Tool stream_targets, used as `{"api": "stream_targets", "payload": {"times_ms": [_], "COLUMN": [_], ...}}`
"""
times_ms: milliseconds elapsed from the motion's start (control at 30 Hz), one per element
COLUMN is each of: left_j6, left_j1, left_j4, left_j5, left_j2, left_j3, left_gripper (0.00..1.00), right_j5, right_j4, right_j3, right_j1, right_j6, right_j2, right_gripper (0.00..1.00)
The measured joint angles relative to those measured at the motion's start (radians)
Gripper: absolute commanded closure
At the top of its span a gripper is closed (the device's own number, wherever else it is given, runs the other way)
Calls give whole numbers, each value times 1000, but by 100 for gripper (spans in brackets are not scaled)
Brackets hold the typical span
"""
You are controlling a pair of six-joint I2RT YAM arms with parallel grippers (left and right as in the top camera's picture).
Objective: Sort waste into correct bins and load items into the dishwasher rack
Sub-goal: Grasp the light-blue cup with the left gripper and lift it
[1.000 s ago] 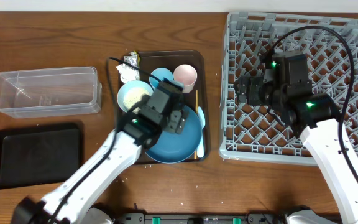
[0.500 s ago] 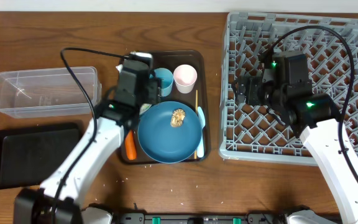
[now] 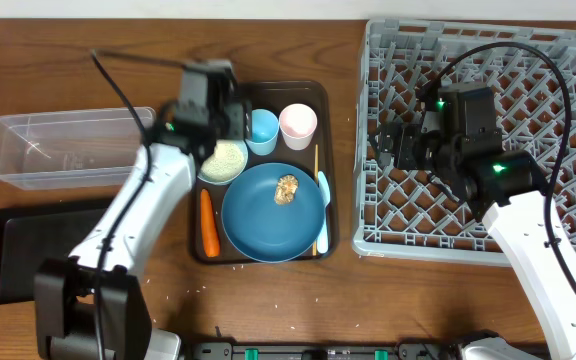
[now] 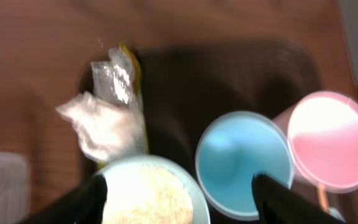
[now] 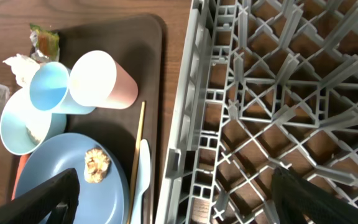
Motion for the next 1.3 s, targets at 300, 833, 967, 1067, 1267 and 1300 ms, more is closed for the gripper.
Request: {"api": "stream_targets", "payload": {"times_ms": [300, 833, 967, 1067, 1267, 1300], "left_j6": [0, 0, 1, -2, 2, 2], "left_j1": [28, 12, -3, -10, -9, -9], "left_j4": [-128, -190, -185, -170, -145, -144], "left_j5": [80, 101, 104, 104, 104, 104], "left_j2": [98, 291, 340, 346, 346, 346], "left_j3": [193, 190, 190, 190, 190, 190], "left_gripper": [36, 56, 67, 78, 94, 94], "right_j5": [-3, -3, -3, -3, -3, -3], "right_j4": [0, -2, -2, -2, -2, -2], "right_j3": [0, 0, 0, 0, 0, 0], "right_j1": [0, 0, 0, 0, 0, 0], "right_j6": [19, 23, 23, 23, 23, 23], "right_j2": [0, 0, 0, 0, 0, 0], "right_gripper": [6, 5, 6, 4, 5, 5]}}
